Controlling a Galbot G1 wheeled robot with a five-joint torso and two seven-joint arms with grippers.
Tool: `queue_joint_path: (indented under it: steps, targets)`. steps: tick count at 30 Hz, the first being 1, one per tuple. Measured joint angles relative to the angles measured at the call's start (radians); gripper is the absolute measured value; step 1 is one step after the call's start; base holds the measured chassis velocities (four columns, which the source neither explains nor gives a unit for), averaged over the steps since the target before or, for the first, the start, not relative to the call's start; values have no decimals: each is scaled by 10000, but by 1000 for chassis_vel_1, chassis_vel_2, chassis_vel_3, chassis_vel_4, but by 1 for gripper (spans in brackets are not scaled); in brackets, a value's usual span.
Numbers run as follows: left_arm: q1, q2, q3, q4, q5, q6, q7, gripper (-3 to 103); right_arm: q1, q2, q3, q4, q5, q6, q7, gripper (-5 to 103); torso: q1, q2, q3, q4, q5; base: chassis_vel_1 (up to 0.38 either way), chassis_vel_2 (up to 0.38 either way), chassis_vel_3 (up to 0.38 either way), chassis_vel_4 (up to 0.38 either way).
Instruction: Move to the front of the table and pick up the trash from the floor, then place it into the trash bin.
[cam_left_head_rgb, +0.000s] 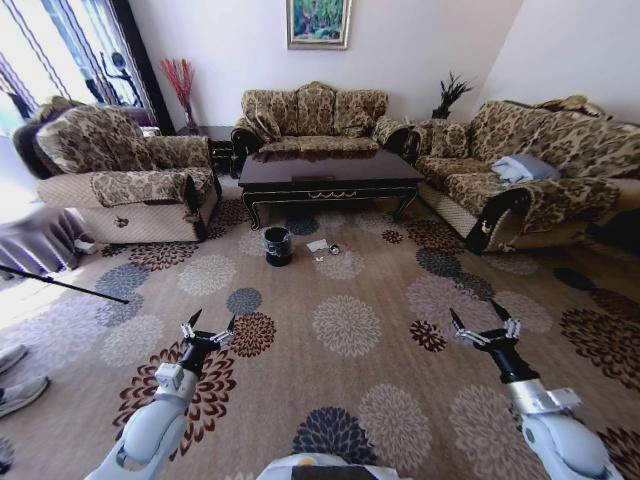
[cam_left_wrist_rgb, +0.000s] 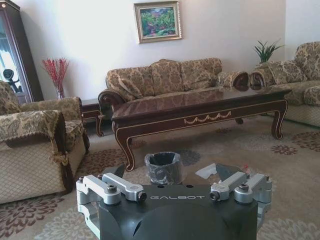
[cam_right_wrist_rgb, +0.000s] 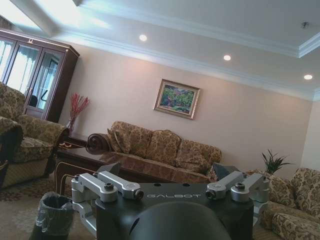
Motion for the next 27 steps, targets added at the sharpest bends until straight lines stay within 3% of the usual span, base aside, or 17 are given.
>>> queue_joint_path:
  steps: [12, 27]
  targets:
    - [-131, 15, 104, -2, 68, 255, 2, 100, -106, 44, 69, -18, 56, 21, 18, 100, -197, -440, -246, -1, 1, 0, 0, 0, 0]
    - [-145, -155, 184, 357, 25, 76, 78, 100, -151, 177, 2, -3, -29, -51, 155, 100, -504, -1136, -634, -1, 1, 0, 0, 0, 0]
